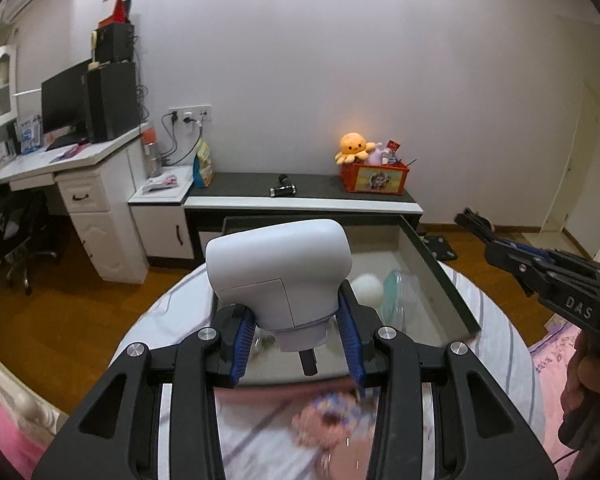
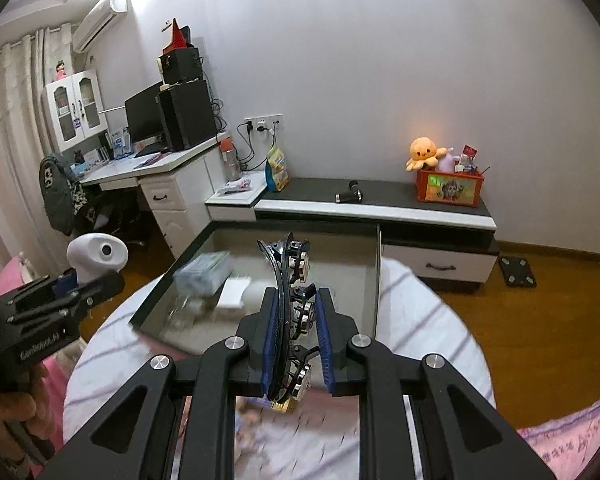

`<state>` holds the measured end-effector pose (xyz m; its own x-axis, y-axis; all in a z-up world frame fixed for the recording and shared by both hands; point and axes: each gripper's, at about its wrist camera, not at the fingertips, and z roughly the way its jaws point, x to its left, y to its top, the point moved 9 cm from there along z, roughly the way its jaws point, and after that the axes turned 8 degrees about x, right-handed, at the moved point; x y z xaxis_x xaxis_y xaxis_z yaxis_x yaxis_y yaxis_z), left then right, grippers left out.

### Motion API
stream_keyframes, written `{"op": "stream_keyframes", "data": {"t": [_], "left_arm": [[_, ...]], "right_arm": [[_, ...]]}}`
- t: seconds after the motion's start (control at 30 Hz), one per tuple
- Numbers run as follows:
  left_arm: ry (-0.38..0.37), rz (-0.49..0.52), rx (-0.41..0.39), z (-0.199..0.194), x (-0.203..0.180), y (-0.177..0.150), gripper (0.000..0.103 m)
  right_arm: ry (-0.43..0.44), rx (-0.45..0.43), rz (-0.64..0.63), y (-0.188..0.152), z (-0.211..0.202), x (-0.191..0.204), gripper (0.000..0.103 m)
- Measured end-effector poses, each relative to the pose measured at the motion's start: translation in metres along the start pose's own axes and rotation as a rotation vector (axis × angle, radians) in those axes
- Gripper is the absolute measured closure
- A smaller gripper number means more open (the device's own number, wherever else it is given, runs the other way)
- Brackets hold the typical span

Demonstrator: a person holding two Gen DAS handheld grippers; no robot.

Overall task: Organize rigid objects
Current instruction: 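Carry the adapter and black track into the pink box and open both tools, then withdraw both tools from the box back over the table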

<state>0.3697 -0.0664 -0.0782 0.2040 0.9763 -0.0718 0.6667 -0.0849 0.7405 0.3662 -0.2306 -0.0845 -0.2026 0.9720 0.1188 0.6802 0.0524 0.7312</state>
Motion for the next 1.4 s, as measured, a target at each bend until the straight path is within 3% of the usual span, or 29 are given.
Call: {"op": "stream_keyframes", "data": {"t": [0.27, 0.57, 0.63, 0.7, 0.73, 0.8, 0.83, 0.87, 1.0, 1.07, 1.4], "left_arm": [[-0.010, 0.022, 0.036, 0.059, -0.009, 0.033, 0.064], [-0.005, 0.027, 0.113, 0.101, -0.007, 0.029, 0.061], [0.028, 0.019, 0.122, 0.102, -0.002, 0.027, 0.032], [0.053, 0.009, 0.099, 0.095, 0.002, 0.028, 0.017], [0.057, 0.009, 0.084, 0.089, 0.003, 0.028, 0.015], [0.060, 0.006, 0.074, 0.082, 0.005, 0.028, 0.012], [0.066, 0.002, 0.067, 0.077, 0.007, 0.027, 0.009], [0.073, -0.001, 0.061, 0.072, 0.009, 0.026, 0.008], [0.073, -0.008, 0.043, 0.054, 0.010, 0.018, 0.004], [0.077, -0.010, 0.038, 0.044, 0.010, 0.013, 0.003], [0.078, -0.020, 0.025, 0.001, 0.010, -0.014, 0.001]], "right_arm": [[-0.005, 0.050, 0.008, 0.026, 0.058, -0.014, 0.085], [-0.009, 0.133, 0.023, 0.024, 0.106, -0.024, 0.084], [-0.009, 0.142, 0.033, 0.023, 0.111, -0.026, 0.084], [-0.006, 0.148, 0.043, 0.020, 0.113, -0.027, 0.084], [-0.007, 0.150, 0.049, 0.018, 0.113, -0.028, 0.082], [-0.006, 0.150, 0.059, 0.015, 0.111, -0.029, 0.059], [0.003, 0.145, 0.066, 0.015, 0.109, -0.029, 0.031], [0.013, 0.134, 0.078, 0.014, 0.106, -0.029, 0.013], [0.008, 0.127, 0.087, 0.009, 0.094, -0.024, 0.012], [-0.005, 0.119, 0.091, 0.005, 0.085, -0.023, 0.000], [-0.012, 0.087, 0.109, -0.015, 0.038, -0.009, 0.000]]}}
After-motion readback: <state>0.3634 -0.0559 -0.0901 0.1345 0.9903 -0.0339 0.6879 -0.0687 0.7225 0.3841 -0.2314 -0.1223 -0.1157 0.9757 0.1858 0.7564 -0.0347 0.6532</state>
